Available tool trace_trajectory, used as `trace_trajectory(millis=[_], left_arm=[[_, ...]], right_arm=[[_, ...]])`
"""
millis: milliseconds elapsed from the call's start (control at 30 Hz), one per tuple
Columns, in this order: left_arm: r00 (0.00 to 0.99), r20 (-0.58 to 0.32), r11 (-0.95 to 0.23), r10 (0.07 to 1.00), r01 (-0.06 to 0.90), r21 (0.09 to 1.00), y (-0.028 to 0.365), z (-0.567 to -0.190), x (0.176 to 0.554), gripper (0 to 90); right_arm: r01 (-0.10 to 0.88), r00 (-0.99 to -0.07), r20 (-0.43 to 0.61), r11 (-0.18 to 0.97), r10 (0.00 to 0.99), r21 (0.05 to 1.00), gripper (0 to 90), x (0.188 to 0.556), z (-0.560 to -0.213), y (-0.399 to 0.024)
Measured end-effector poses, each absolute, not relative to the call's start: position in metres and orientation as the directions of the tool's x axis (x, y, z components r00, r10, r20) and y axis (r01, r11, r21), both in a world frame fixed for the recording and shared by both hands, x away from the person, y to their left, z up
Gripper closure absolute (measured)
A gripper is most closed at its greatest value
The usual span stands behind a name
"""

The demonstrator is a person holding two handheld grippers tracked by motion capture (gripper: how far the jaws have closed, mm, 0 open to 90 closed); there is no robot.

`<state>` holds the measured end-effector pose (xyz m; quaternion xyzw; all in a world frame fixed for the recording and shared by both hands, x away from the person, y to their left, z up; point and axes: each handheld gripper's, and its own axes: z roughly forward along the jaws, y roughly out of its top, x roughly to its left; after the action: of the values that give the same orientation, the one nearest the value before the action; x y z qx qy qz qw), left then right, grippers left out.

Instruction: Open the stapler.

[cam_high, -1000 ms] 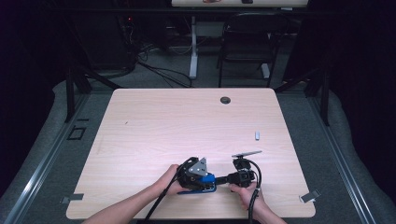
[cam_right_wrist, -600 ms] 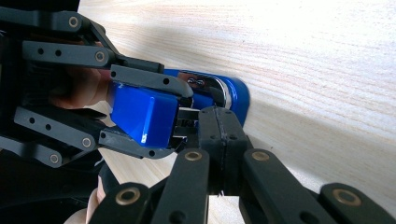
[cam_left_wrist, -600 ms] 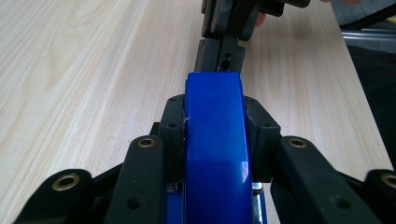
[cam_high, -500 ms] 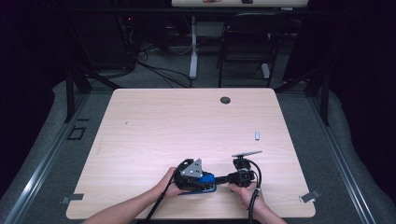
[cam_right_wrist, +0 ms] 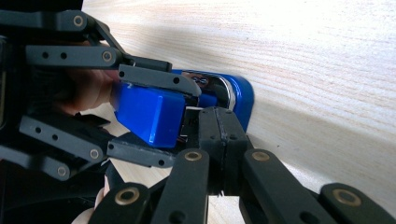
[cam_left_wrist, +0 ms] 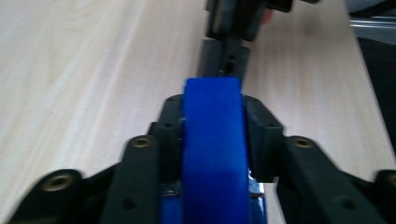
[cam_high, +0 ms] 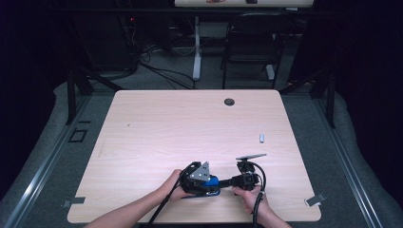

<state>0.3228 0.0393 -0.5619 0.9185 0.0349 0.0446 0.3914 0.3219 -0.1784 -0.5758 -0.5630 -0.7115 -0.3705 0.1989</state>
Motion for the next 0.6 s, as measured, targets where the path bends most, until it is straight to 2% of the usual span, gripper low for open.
trace_trajectory(millis=[167, 600], left_arm=[[0.992, 0.049, -0.67, 0.112, 0.039, 0.742, 0.042, -0.564, 0.321, 66.1], [0.989, 0.094, -0.596, 0.111, -0.01, 0.803, 0.051, -0.568, 0.315, 66.4]], right_arm=[[0.946, -0.294, 0.694, 0.094, 0.657, 0.311, 90.0, 0.321, -0.576, -0.178], [0.947, -0.29, 0.71, 0.084, 0.642, 0.31, 90.0, 0.321, -0.577, -0.177]])
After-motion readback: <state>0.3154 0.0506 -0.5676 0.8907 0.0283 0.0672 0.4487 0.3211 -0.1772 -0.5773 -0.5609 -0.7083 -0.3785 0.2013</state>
